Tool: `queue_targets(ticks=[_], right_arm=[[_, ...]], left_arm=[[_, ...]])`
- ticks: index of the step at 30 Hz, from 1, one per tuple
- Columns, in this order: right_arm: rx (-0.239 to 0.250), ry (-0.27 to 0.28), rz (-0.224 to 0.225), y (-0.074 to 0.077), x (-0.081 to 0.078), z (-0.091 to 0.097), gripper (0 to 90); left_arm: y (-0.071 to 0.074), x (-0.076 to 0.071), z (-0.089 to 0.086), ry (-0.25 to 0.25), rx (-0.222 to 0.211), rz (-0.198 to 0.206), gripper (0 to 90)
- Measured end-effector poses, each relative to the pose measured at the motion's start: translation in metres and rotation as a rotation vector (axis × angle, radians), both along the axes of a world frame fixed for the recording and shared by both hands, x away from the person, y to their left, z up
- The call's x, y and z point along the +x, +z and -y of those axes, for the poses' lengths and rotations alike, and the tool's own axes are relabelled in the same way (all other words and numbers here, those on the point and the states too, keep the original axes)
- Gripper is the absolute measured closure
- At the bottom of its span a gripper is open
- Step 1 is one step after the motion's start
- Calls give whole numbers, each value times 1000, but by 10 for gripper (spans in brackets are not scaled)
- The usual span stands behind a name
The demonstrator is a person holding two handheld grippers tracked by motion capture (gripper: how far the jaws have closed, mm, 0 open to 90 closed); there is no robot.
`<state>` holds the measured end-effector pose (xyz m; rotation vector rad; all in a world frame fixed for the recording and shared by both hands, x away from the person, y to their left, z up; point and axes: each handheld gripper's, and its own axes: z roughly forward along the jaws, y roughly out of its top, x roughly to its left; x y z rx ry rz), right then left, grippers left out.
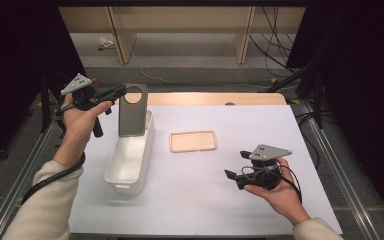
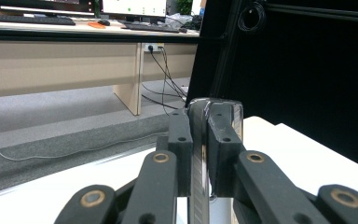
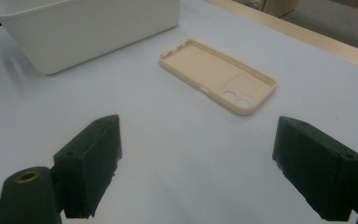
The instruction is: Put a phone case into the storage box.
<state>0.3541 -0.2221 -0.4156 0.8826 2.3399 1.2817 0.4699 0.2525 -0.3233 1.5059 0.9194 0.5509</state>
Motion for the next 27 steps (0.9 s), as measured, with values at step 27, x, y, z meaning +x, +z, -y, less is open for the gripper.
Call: queue_targets(ticks=[27], right_arm=[[1, 0, -1, 0, 0, 0, 162]], left_arm=[[-11, 17, -6, 23, 12, -29, 812]])
